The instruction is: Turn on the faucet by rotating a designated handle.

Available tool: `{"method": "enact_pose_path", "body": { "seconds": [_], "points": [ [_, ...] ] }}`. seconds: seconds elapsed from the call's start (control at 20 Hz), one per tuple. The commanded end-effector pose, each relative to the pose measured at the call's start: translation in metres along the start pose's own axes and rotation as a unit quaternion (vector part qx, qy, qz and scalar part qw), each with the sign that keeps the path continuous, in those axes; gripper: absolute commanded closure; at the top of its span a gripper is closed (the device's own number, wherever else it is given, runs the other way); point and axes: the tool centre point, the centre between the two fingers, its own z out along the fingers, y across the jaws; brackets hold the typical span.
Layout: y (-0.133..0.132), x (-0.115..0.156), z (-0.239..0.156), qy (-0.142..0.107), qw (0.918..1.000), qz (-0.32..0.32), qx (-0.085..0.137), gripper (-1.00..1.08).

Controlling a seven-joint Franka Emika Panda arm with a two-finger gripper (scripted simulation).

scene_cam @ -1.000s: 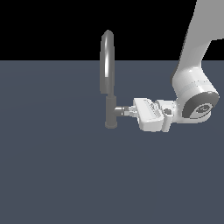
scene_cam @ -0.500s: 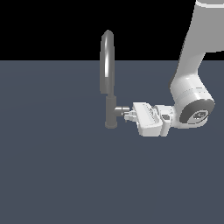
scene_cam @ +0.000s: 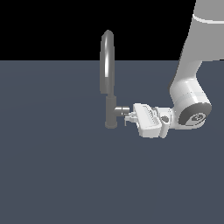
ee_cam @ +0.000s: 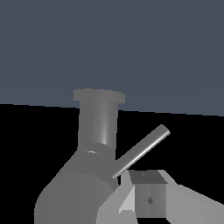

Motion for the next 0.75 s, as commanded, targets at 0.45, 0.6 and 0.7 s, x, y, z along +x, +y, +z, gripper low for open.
{"method": "enact_pose_path", "body": {
  "seconds": [0.45, 0.6, 0.7],
  "points": [
    [-0.011, 0.039, 0.002, 0.006, 0.9998, 0.019, 0.005, 1.08],
    [-0.014, 0.049, 0.002, 0.007, 0.9997, 0.024, 0.006, 1.08],
    [-0.015, 0.052, 0.003, 0.007, 0.9996, 0.026, 0.006, 1.08]
  ]
}}
